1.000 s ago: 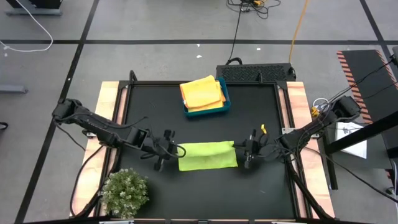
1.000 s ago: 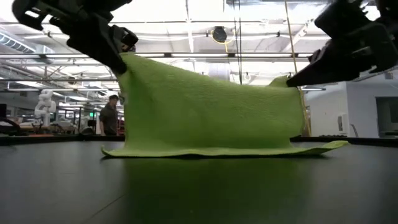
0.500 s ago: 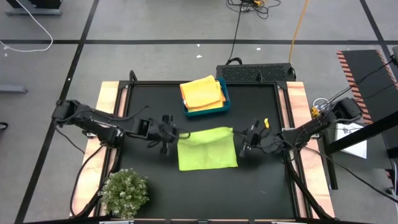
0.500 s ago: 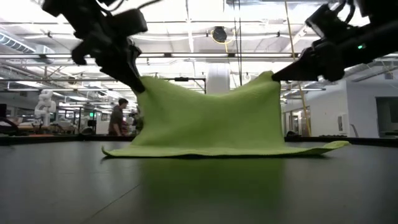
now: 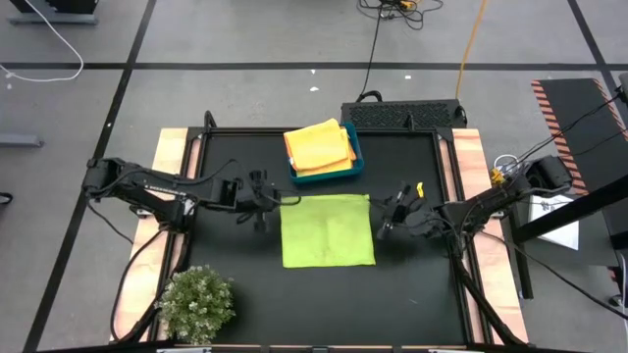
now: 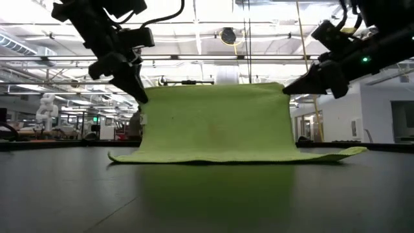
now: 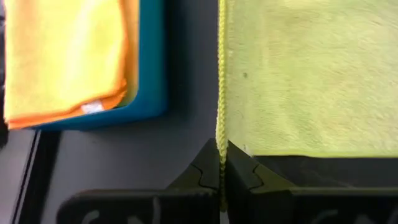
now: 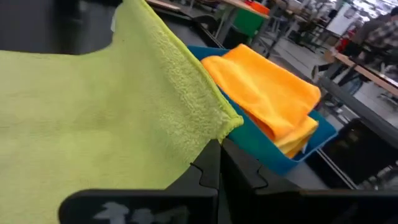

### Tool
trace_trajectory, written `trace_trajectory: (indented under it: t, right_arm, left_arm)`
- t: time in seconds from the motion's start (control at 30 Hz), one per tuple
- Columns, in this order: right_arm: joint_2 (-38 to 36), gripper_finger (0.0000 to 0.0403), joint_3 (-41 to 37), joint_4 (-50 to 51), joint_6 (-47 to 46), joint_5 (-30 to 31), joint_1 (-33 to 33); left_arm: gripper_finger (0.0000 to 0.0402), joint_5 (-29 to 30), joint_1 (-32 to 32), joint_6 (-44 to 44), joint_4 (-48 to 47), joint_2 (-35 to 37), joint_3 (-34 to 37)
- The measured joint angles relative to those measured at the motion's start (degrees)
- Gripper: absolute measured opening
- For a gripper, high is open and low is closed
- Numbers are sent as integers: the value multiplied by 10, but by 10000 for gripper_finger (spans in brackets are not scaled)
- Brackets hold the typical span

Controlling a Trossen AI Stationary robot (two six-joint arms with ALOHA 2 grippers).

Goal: Fold microfiber towels
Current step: Fold the green microfiber towel

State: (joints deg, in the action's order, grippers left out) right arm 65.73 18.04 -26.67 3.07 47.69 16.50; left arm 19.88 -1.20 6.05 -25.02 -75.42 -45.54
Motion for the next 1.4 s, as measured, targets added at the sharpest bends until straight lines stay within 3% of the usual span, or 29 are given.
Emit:
trace_trajectory:
  t: [0.2,0.53,0.7,0.9,1.1,1.4]
  right_arm:
    - [0,0,0,19,-27,-47,-14]
    - [0,0,0,38,-74,-90,58]
    - [0,0,0,45,-108,-89,96]
    - [16,0,0,49,-143,-89,128]
    - [62,0,-1,11,-179,-90,160]
    - [121,0,0,-25,-222,-90,196]
  left_arm:
    - [4,-46,7,-8,8,0,0]
    - [5,-73,-90,-38,17,0,0]
    - [4,-67,-130,-58,58,-6,0]
    - [4,-68,-164,-47,120,-71,-1]
    - [10,-69,-173,-74,102,-125,0]
    - [5,-79,-177,-92,76,-132,0]
